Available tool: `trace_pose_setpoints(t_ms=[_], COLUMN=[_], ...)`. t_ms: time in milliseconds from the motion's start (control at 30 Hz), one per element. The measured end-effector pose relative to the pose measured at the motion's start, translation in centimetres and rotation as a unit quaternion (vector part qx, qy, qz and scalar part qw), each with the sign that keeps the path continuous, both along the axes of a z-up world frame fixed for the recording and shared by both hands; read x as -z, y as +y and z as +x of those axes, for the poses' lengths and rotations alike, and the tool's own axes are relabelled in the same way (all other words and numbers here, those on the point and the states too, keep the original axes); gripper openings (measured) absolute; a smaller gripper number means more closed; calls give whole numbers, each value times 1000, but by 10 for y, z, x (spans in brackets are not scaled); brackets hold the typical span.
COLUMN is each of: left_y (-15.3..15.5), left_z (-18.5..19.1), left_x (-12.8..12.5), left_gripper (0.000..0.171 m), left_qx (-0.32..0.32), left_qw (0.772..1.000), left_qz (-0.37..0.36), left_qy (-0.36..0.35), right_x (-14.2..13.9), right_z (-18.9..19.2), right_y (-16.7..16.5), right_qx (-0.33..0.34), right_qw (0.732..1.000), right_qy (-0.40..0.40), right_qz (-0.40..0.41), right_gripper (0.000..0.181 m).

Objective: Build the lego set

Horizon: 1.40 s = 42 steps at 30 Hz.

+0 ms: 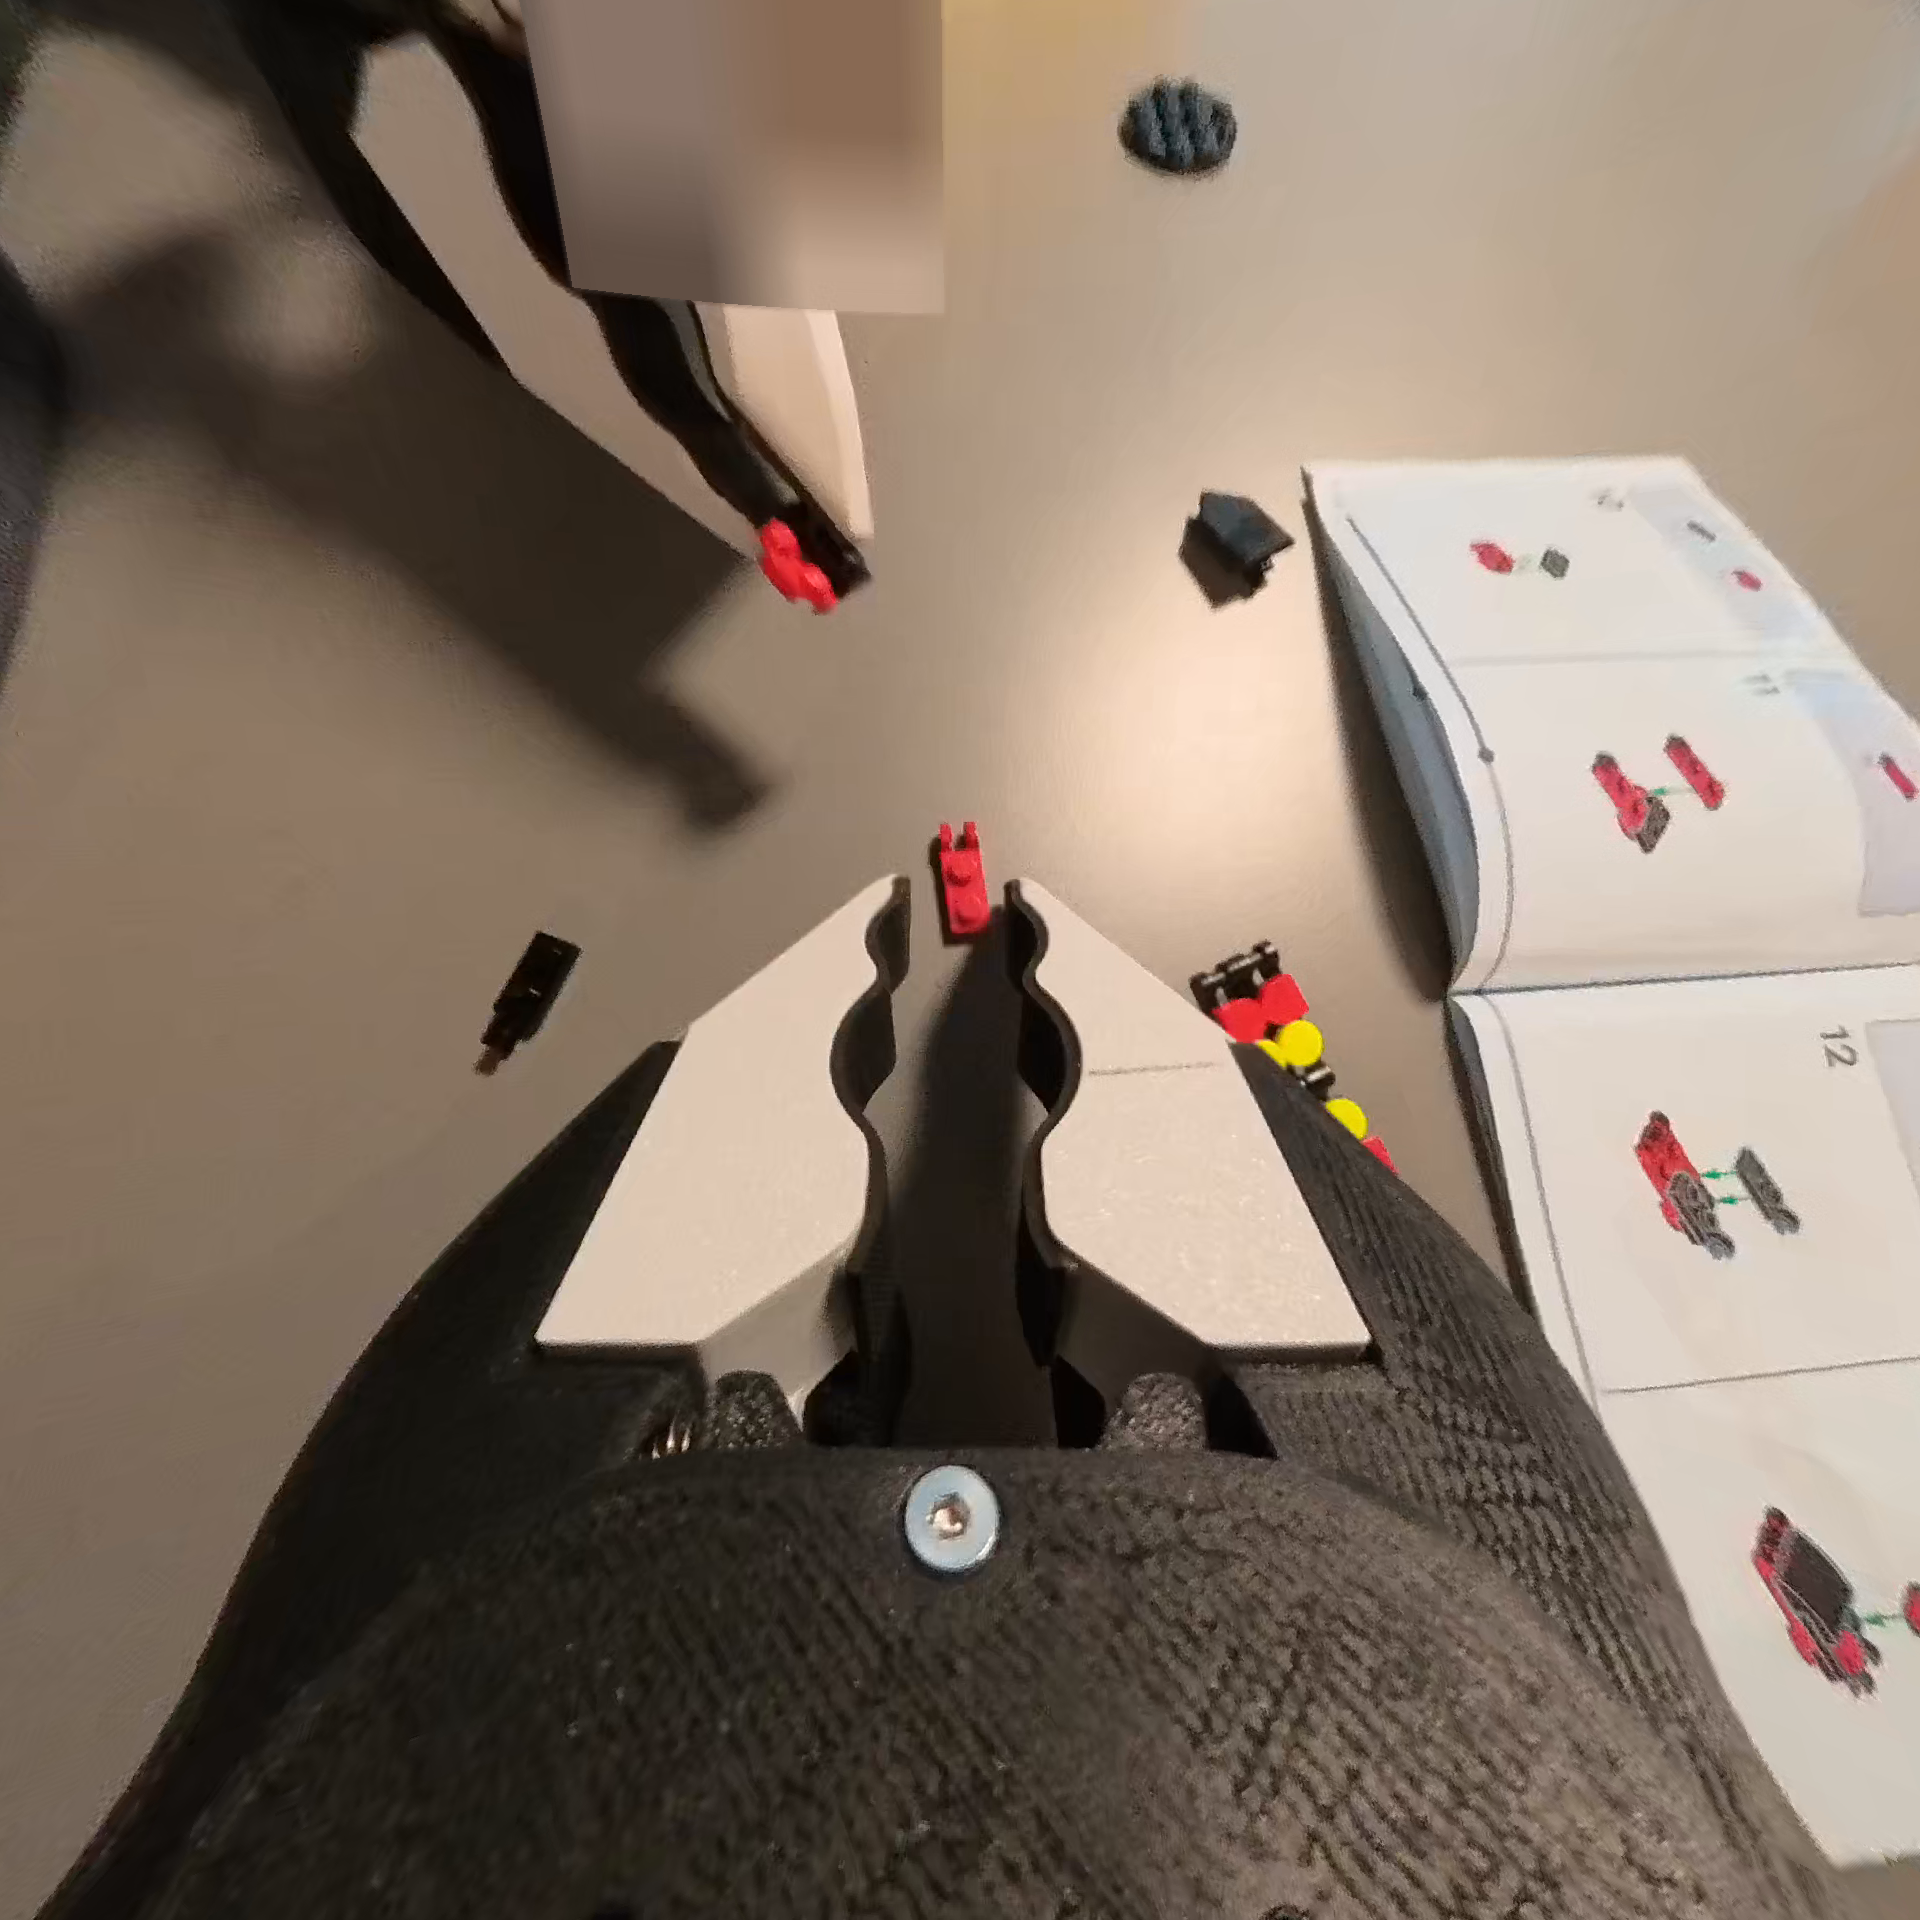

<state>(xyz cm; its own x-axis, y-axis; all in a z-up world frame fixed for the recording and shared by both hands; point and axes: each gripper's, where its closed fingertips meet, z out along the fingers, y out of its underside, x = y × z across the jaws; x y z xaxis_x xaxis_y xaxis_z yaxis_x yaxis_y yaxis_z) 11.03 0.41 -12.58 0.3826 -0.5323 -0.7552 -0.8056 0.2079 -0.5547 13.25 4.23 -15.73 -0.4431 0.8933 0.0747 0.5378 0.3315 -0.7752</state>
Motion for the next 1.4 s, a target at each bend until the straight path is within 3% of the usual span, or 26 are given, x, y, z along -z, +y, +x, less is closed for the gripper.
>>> trace_pose_setpoints(t_ms=[233,500,867,1067,1200,1400], left_y=[1,3,4,7,17,21], left_z=[-2,-4,-4,-8,-21,-25], left_x=[-1,2,4,4,1,5], left_gripper=[8,8,8,8,8,8], left_qx=[-6,-11,-12,-24,-69,-82], left_qw=[1000,1000,1000,999,995,993], left_qz=[4,10,10,16,46,50], left_qy=[-2,12,20,26,55,74], right_x=[2,-5,-1,-4,-13,-21], right_z=[4,8,10,-9,-9,-16], right_y=[-6,-44,-35,-10,-19,-36], right_qx=[-14,-91,-76,3,13,14], right_qw=[1000,994,997,999,1000,999], right_qy=[-16,-15,-28,12,3,28], right_qz=[-15,-54,-20,51,8,21], right_gripper=[14,17,14,14,16,36])
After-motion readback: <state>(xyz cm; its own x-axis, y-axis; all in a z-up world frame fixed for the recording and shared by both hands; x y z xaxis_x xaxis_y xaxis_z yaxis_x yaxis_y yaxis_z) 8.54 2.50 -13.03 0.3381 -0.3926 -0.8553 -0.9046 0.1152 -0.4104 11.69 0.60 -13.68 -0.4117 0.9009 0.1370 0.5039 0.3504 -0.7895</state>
